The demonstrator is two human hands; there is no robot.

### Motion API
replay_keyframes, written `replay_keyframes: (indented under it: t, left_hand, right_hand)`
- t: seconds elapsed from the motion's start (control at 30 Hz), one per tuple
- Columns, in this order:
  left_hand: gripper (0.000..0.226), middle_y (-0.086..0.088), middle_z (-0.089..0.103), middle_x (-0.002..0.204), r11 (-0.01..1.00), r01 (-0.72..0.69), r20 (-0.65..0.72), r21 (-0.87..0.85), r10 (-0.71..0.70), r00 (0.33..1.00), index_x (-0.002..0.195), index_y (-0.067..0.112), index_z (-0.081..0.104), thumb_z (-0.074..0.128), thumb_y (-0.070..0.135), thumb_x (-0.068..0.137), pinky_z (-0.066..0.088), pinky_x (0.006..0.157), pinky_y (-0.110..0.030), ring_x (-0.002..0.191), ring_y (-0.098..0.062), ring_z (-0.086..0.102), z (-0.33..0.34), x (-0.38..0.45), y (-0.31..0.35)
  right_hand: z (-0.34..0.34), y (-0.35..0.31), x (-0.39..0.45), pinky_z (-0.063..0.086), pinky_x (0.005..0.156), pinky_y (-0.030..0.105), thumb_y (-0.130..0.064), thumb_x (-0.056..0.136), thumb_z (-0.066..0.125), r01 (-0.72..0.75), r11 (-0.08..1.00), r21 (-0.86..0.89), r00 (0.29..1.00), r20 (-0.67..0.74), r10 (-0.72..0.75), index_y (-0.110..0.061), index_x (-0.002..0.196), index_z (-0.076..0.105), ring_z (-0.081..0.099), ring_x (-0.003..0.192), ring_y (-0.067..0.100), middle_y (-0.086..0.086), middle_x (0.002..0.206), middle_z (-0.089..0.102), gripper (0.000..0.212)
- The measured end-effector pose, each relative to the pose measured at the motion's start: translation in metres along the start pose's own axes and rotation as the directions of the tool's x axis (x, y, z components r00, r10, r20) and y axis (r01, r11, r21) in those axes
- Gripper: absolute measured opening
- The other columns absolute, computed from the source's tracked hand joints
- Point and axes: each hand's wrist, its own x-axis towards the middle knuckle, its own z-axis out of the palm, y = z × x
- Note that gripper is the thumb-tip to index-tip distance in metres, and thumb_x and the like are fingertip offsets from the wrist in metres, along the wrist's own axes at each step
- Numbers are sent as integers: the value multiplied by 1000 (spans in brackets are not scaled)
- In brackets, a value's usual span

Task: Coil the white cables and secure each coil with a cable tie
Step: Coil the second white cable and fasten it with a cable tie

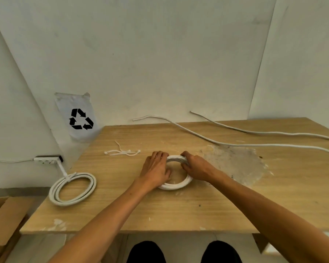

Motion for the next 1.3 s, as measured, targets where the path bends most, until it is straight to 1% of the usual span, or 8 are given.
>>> replay_keyframes:
  t: [0.1,0.17,0.37,0.6,0.83,0.93,1.13,1.3]
  left_hand:
    - [72,-2,13,167,993,70,111,-99,-59,992,157,21,22,42,57,98,7,124,-44,154,-19,2,12,4,-5]
    - [76,2,4,168,988,74,160,-139,-51,986,159,25,16,34,66,97,2,125,-43,154,-16,-5,13,6,-7]
    - [49,-3,47,147,990,31,151,-134,-11,988,144,22,43,41,49,103,38,107,-41,135,-25,41,12,17,-7]
    - [32,-9,53,129,999,-5,123,41,0,992,123,13,51,46,36,103,43,91,-44,121,-29,47,17,36,3]
    - [20,-13,58,119,990,-115,52,76,111,992,117,9,52,45,21,104,44,81,-42,108,-32,54,21,44,7]
    - [16,-16,64,106,992,-114,17,60,113,993,115,8,50,43,13,101,42,69,-39,91,-34,60,17,41,9]
    - [35,-7,64,98,985,-121,59,-126,130,990,114,16,52,50,44,95,52,72,-41,82,-27,61,13,39,10]
    - [24,-10,65,103,984,-148,7,-99,149,989,111,12,57,55,33,100,51,73,-42,88,-28,64,21,43,7]
  right_hand:
    - [7,5,0,40,101,44,-37,98,48,11,973,-231,1000,16,-8,-16,141,43,52,121,31,13,134,56,48]
    - [13,8,-2,34,108,46,-45,97,46,31,968,-250,999,15,-28,-17,146,40,40,132,29,10,145,42,57]
    - [21,16,3,35,110,43,-42,99,48,-6,993,-118,999,32,10,-17,147,40,41,132,29,10,145,45,55]
    - [16,14,7,23,116,51,-22,96,50,-71,988,-134,987,131,89,-16,147,37,32,139,31,11,150,38,53]
    - [12,12,-2,36,108,47,-16,96,50,-44,998,-55,997,59,47,-7,142,42,46,127,32,17,140,49,48]
    - [7,10,-6,45,97,46,-18,95,54,-14,999,-32,1000,-2,14,-5,136,46,54,115,33,18,129,57,43]
    - [6,5,-10,50,84,45,-25,98,51,-57,992,-116,998,-42,53,-8,131,46,62,103,35,17,117,65,38]
    - [8,6,-7,53,84,41,-21,93,60,-140,990,-24,990,-11,140,-12,134,48,64,100,31,13,115,67,44]
